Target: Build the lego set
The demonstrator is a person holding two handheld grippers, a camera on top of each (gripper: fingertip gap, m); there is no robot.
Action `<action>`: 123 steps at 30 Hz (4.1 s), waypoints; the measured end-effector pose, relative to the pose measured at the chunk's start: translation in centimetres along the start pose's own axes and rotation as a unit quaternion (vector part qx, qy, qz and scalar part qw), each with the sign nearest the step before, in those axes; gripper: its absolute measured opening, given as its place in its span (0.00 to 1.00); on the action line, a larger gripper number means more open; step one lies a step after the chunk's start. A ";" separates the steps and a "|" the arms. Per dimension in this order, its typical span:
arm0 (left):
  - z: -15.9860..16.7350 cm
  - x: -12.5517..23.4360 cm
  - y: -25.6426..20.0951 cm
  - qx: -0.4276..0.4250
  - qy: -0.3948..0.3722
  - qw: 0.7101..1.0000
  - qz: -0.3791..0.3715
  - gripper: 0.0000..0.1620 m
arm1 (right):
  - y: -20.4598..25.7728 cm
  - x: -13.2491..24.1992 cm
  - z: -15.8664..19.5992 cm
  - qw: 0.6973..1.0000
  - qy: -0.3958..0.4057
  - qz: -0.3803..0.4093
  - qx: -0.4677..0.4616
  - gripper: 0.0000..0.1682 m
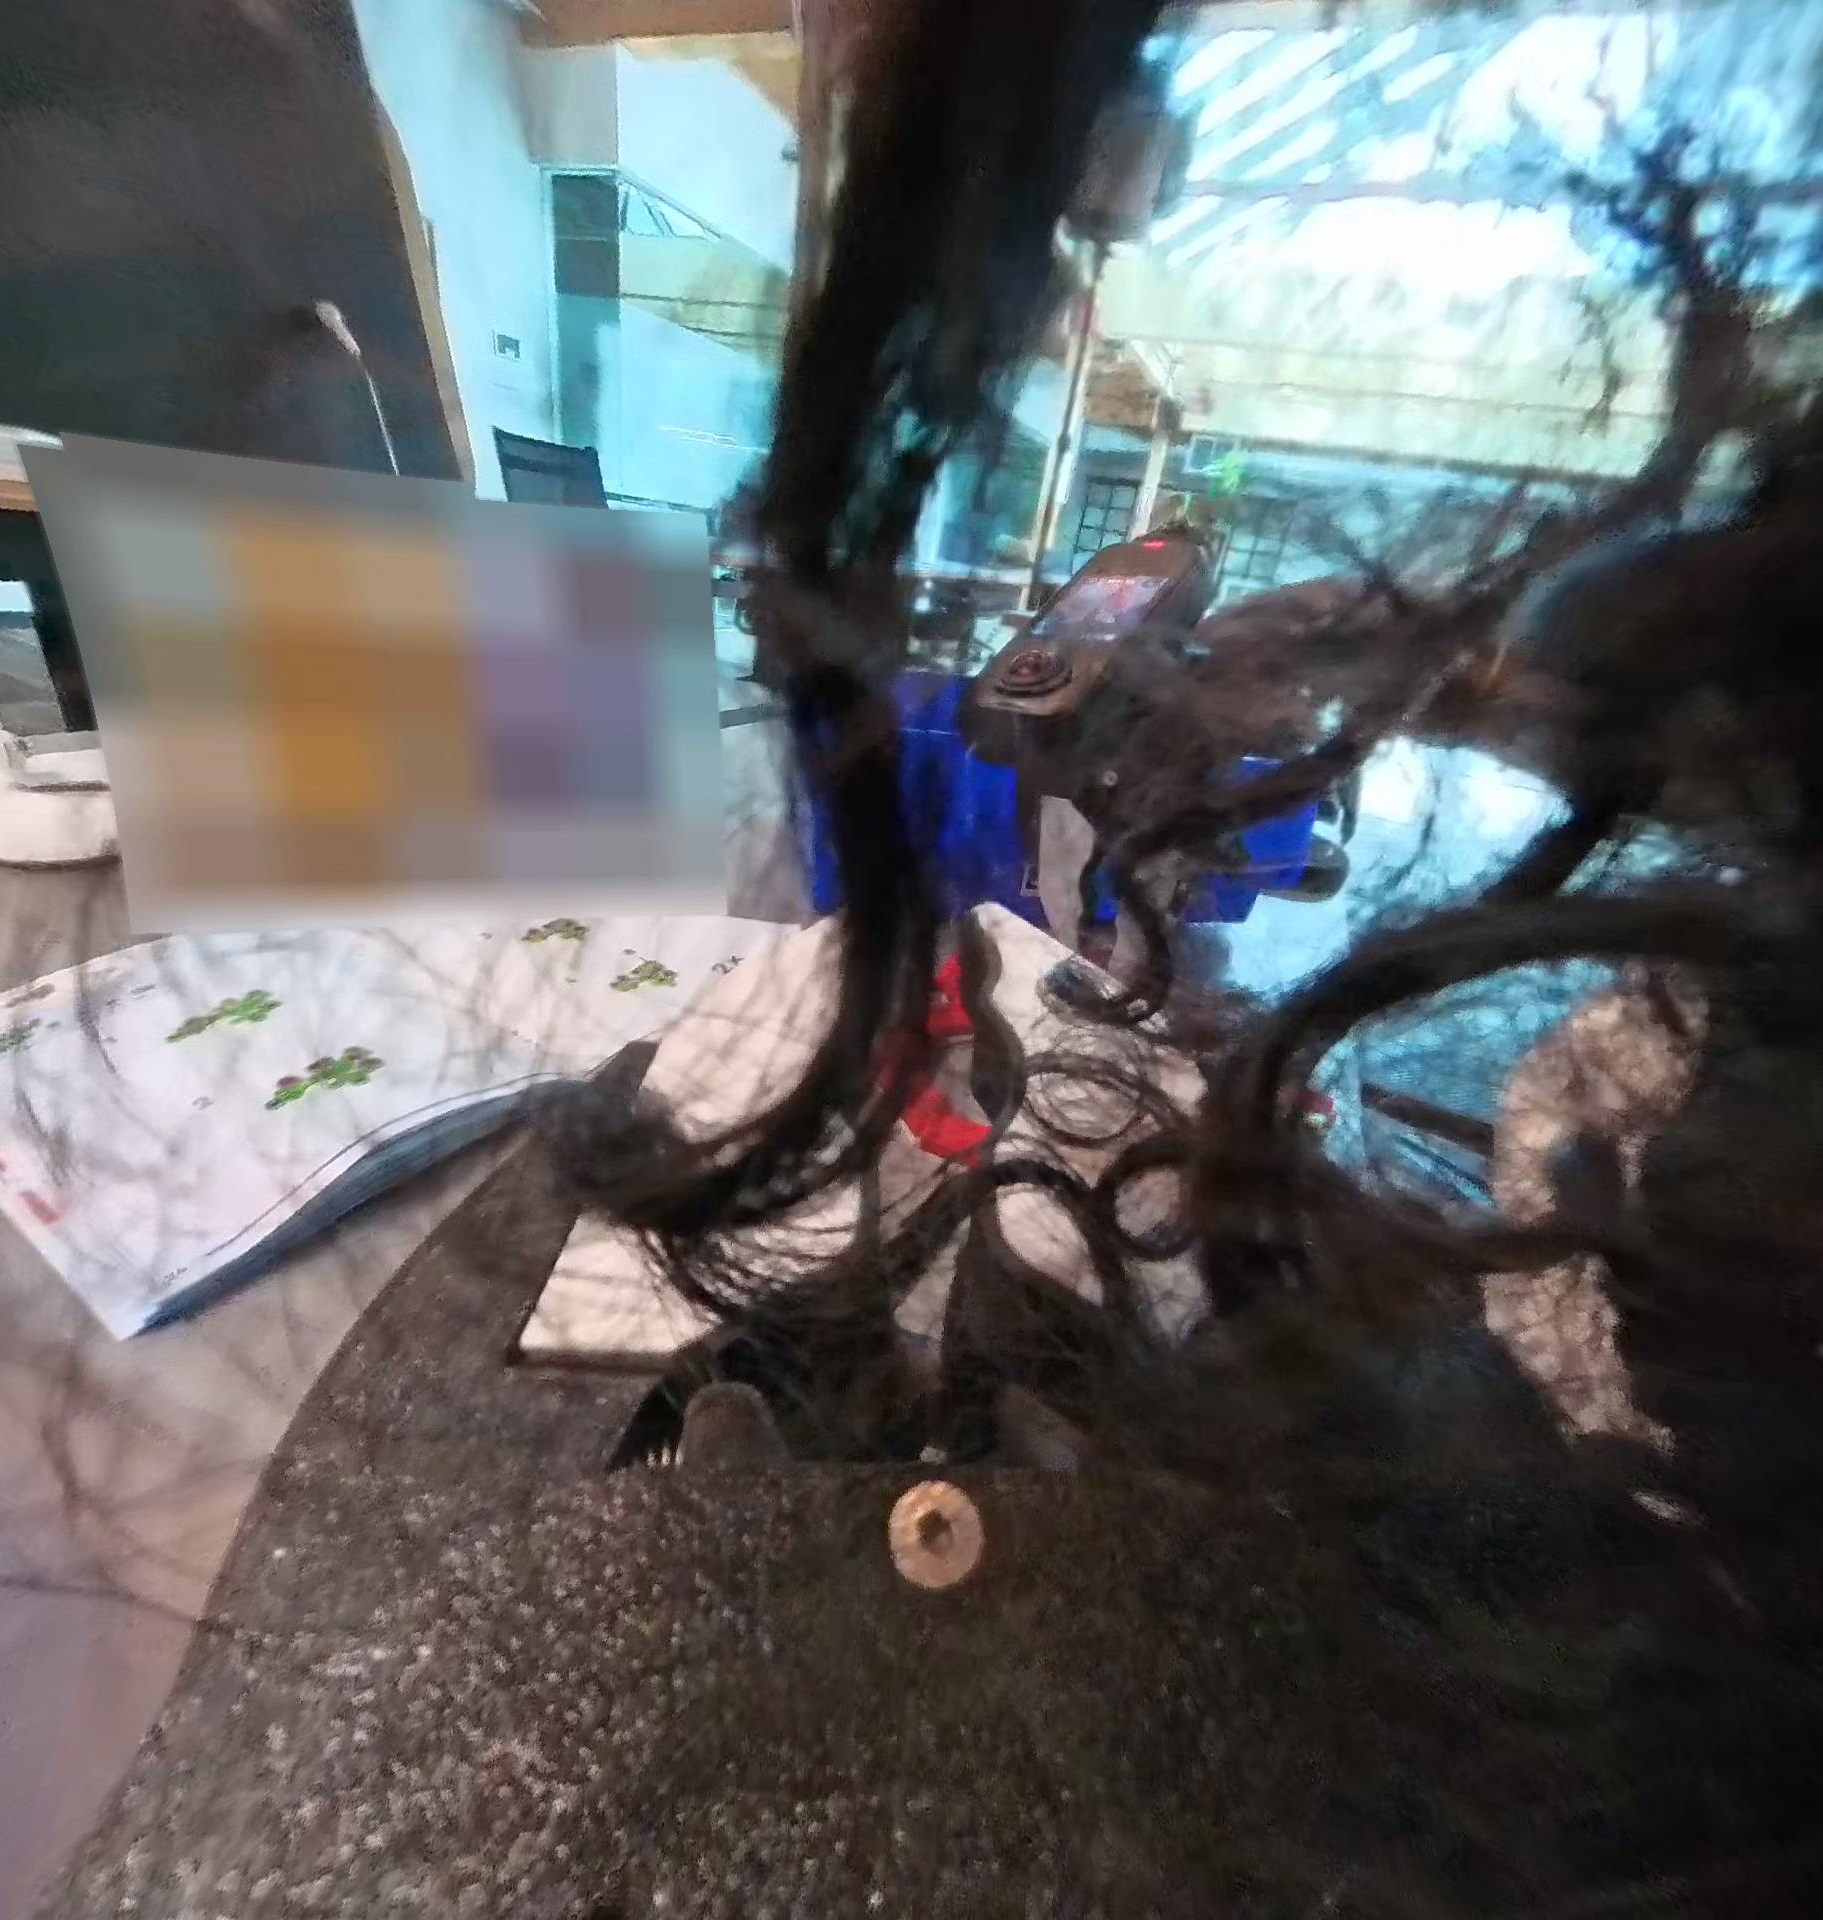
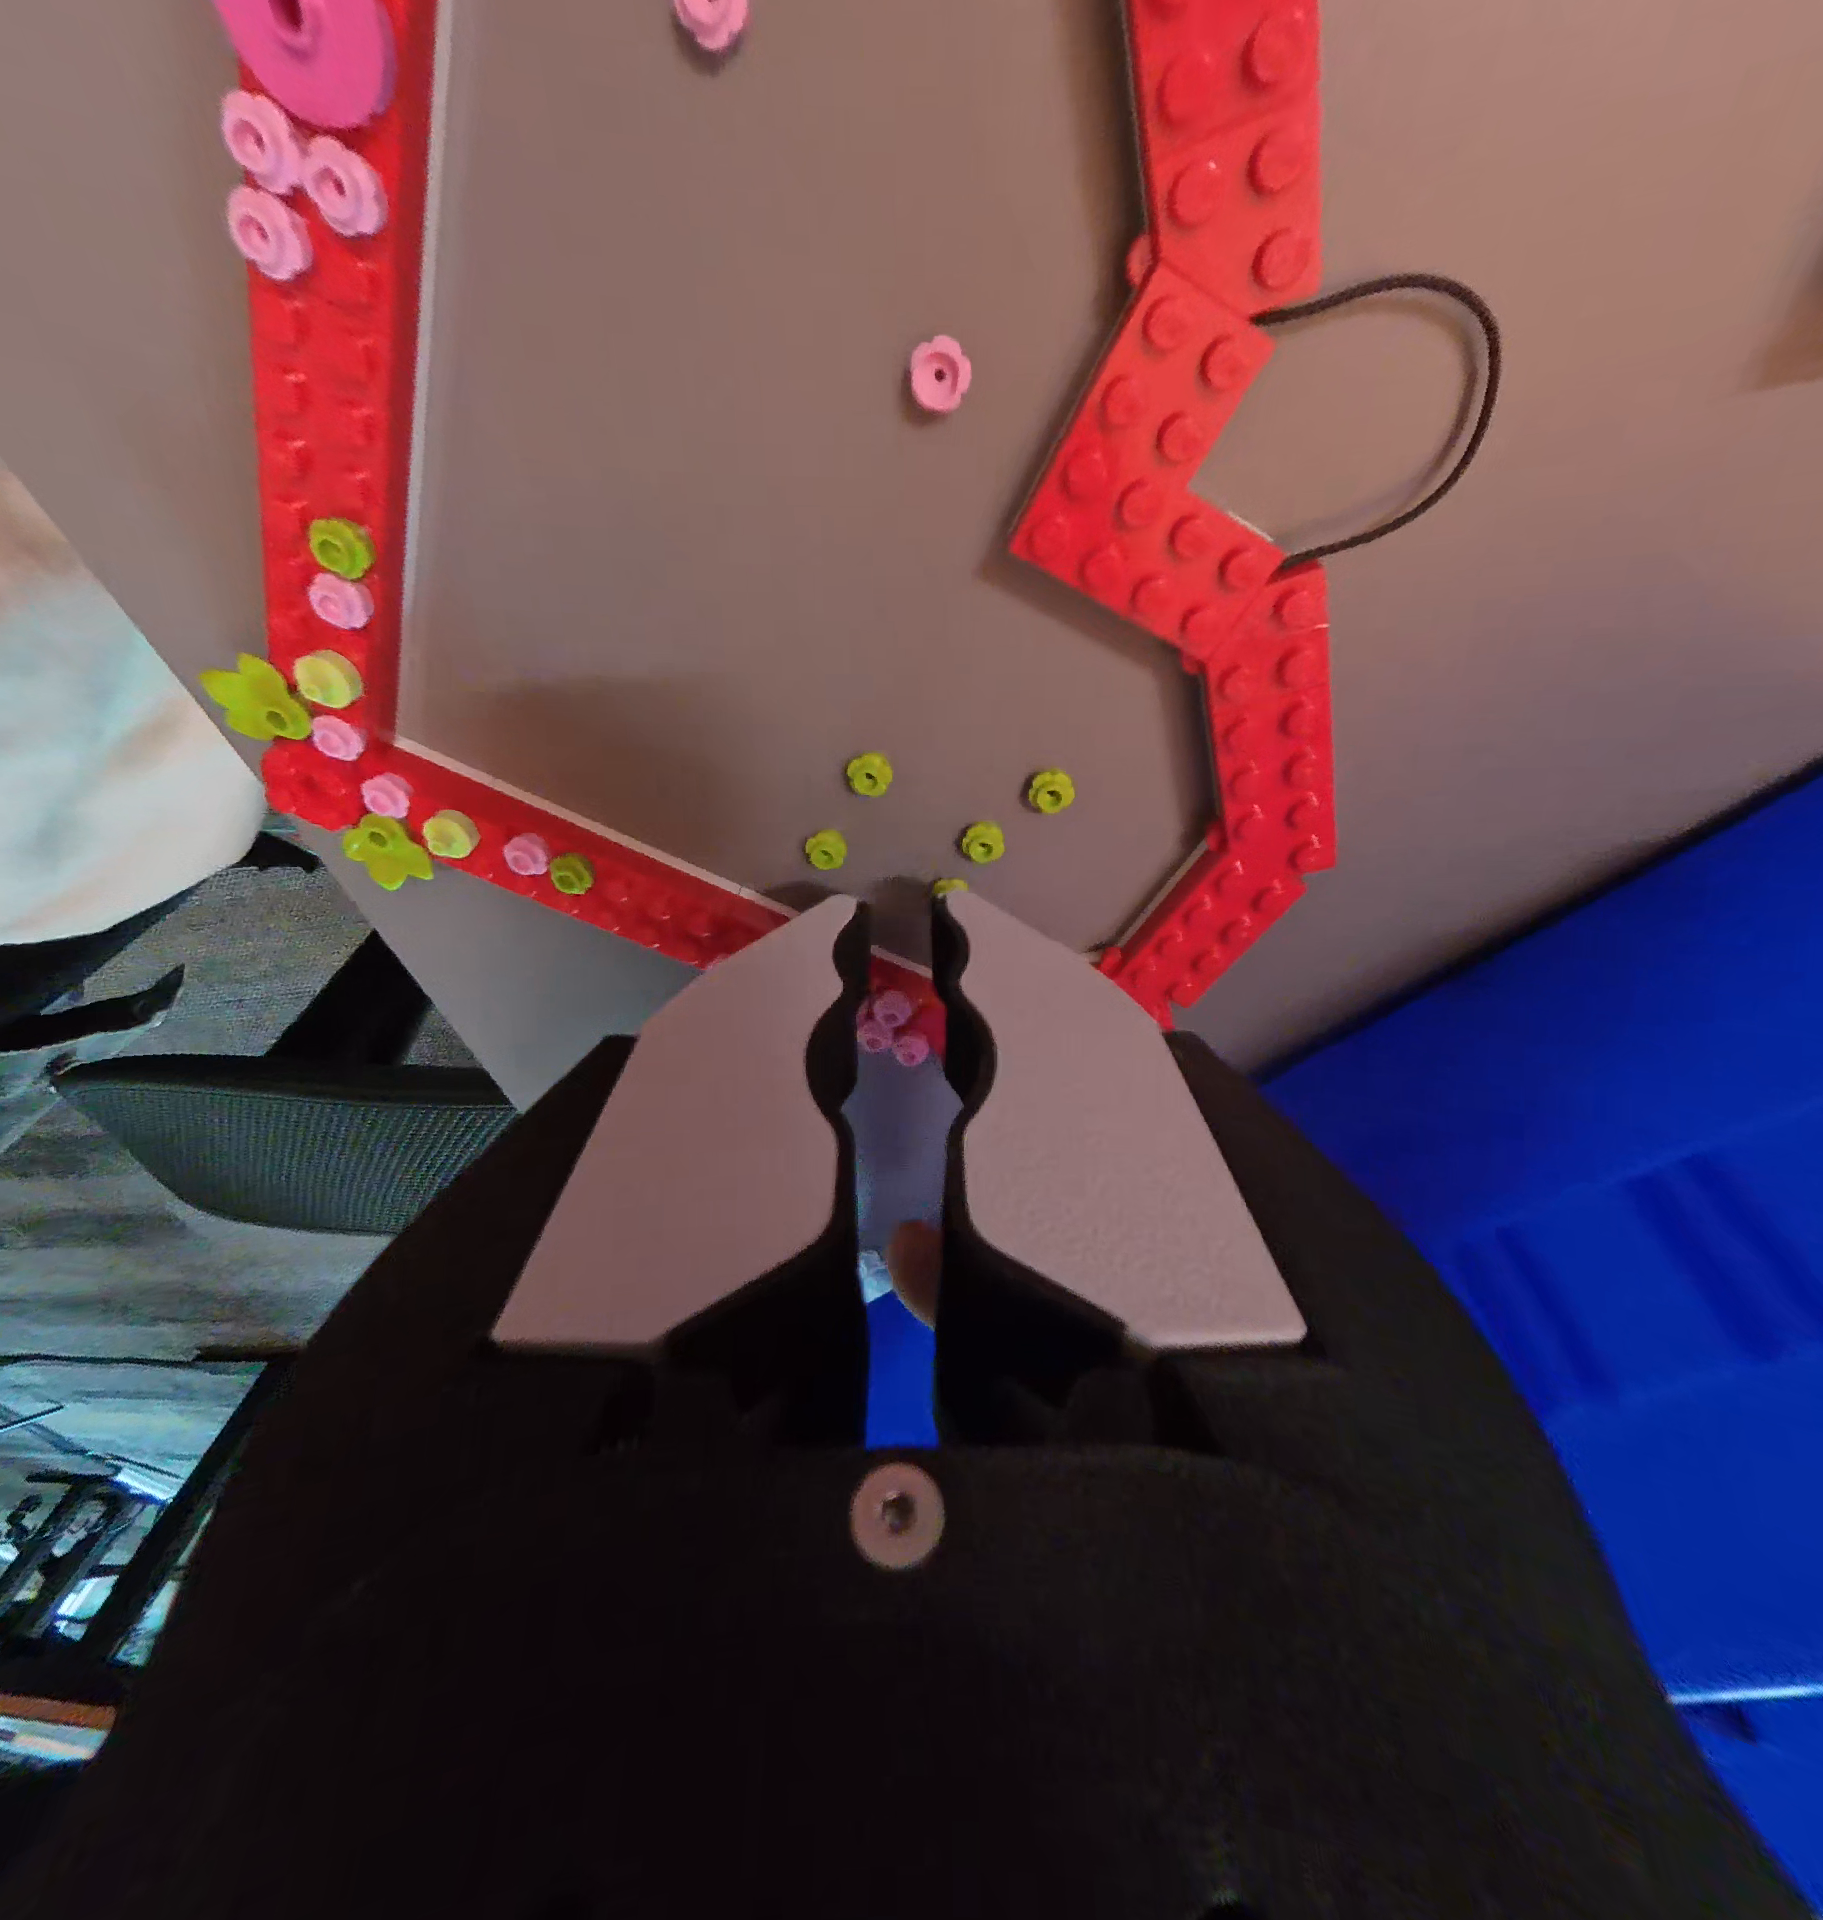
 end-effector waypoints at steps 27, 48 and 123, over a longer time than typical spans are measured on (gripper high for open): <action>1.6 -5.4 -2.5 -0.100 -0.056 0.993 0.032 0.20 | 1.6 6.2 -0.4 0.783 -0.561 -0.217 -0.158 0.01; -1.5 -6.5 -5.7 -0.131 -0.145 0.977 0.084 0.04 | 5.8 5.0 -5.2 0.470 -0.628 -0.606 -0.134 0.00; 1.8 -5.1 -1.5 -0.260 0.011 0.938 -0.229 0.10 | 3.0 -1.2 3.6 0.931 -0.234 0.088 -0.266 0.04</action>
Point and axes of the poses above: each gripper's, where its closed fingertips meet, x back along the fingers, z out of its underside, y = z × x across the jaws, the point moved 9 cm from there along x, back along the fingers, and after that the axes turned 6 degrees about y, right-handed, at the moved point
